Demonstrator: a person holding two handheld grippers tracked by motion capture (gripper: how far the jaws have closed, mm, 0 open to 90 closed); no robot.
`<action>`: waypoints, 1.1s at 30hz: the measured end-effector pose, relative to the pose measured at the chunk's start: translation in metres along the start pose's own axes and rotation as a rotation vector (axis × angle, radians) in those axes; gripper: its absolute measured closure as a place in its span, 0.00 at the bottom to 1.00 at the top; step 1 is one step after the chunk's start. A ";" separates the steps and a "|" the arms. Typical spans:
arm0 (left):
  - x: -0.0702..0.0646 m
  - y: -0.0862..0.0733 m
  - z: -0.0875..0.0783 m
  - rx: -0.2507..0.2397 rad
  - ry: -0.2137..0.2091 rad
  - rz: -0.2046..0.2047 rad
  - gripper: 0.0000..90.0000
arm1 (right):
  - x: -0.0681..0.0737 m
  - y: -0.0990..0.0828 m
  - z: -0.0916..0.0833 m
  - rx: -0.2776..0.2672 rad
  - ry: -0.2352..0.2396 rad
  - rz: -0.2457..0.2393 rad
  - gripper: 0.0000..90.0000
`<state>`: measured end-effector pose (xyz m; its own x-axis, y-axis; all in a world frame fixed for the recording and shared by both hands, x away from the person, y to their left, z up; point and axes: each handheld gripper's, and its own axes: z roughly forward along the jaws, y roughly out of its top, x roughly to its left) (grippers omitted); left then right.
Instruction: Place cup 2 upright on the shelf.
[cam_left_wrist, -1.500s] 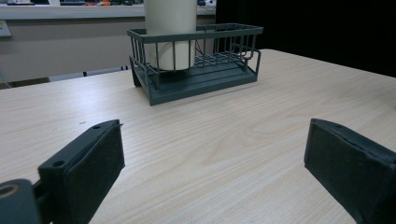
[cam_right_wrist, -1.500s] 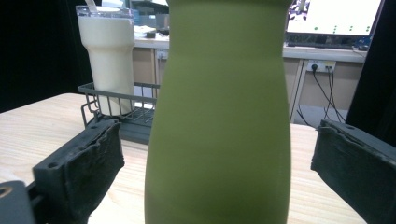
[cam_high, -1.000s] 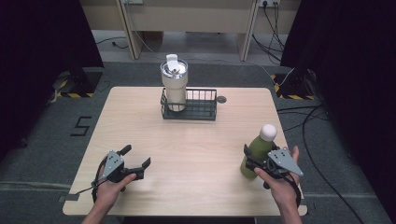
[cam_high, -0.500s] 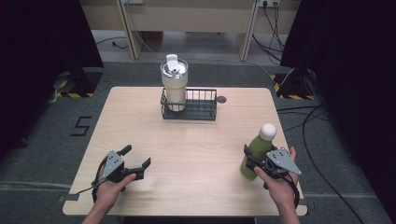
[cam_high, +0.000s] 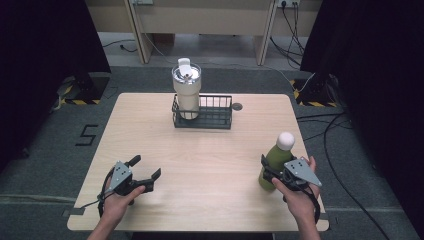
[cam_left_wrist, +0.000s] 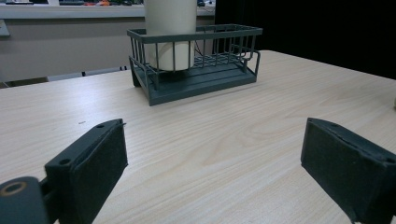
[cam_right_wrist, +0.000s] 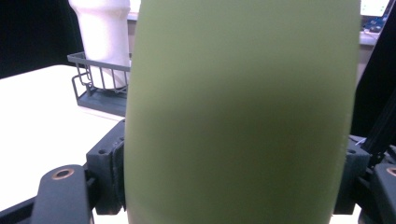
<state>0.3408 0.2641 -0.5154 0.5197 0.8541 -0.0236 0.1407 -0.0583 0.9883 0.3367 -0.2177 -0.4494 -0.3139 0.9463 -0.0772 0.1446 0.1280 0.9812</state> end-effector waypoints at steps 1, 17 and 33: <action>0.000 0.000 0.000 0.000 -0.001 0.000 0.07 | 0.000 0.001 0.000 -0.001 -0.002 -0.004 0.25; 0.000 0.000 0.000 -0.001 -0.002 -0.004 0.08 | 0.002 0.030 0.015 -0.058 0.005 0.000 0.25; 0.002 -0.001 -0.001 -0.004 -0.007 -0.016 0.08 | 0.015 0.051 0.049 -0.087 0.034 0.026 0.25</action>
<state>0.3410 0.2662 -0.5159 0.5229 0.8515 -0.0399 0.1457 -0.0431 0.9884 0.3858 -0.1828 -0.4090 -0.3434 0.9380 -0.0468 0.0718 0.0759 0.9945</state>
